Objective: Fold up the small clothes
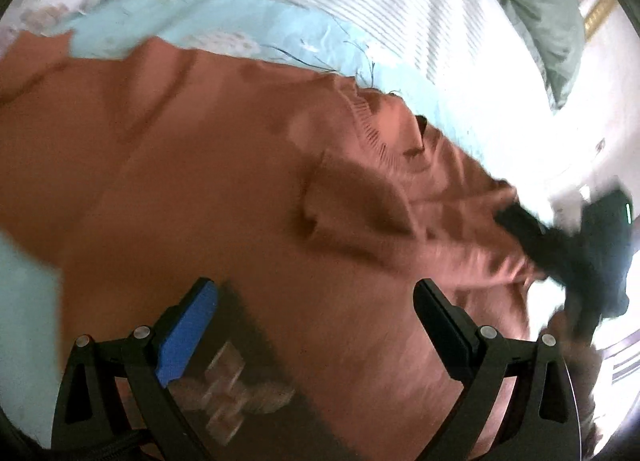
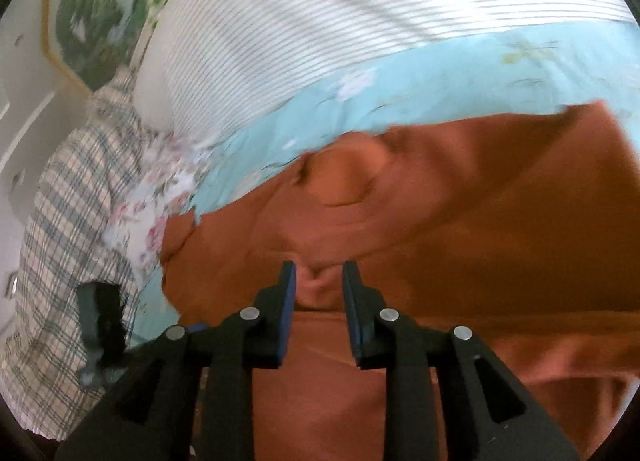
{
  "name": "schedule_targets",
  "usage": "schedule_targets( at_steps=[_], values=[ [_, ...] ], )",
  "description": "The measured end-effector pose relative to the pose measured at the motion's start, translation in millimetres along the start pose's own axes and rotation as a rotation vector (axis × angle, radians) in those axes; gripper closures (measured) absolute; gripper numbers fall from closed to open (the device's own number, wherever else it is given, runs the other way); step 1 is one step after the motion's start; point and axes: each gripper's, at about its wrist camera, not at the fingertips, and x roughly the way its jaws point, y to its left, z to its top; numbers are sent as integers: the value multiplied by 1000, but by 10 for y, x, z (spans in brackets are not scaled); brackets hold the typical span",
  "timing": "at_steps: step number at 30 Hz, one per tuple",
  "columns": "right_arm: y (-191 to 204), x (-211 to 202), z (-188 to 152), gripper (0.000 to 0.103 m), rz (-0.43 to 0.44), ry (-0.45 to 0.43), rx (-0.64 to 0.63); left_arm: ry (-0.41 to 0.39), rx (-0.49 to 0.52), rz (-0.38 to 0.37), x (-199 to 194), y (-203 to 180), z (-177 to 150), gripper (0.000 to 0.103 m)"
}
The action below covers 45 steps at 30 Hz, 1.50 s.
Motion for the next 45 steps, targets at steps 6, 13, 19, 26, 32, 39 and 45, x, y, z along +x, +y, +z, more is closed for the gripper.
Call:
schedule_targets(
  at_steps=[6,13,19,26,32,39,45],
  values=[
    [-348,-416,-84,69,-71,-78,55,55,-40,-85,488,-59,360,30],
    [-460,-703,-144,67,-82,-136,79,17,99,-29,418,-208,308,99],
    [-522,-865,-232,53,-153,-167,62,-117,128,71,-244,125,139,99],
    [-742,-780,-213,53,-240,-138,88,-92,22,69,-136,548,132,99],
    [-851,-585,-188,48,-360,-16,26,-184,46,100,-242,522,153,99],
    [-694,-434,-363,48,-487,109,-170,-223,3,94,-353,627,56,98],
    [-847,-339,72,44,-352,50,-74,-133,21,75,-252,644,10,87]
  ],
)
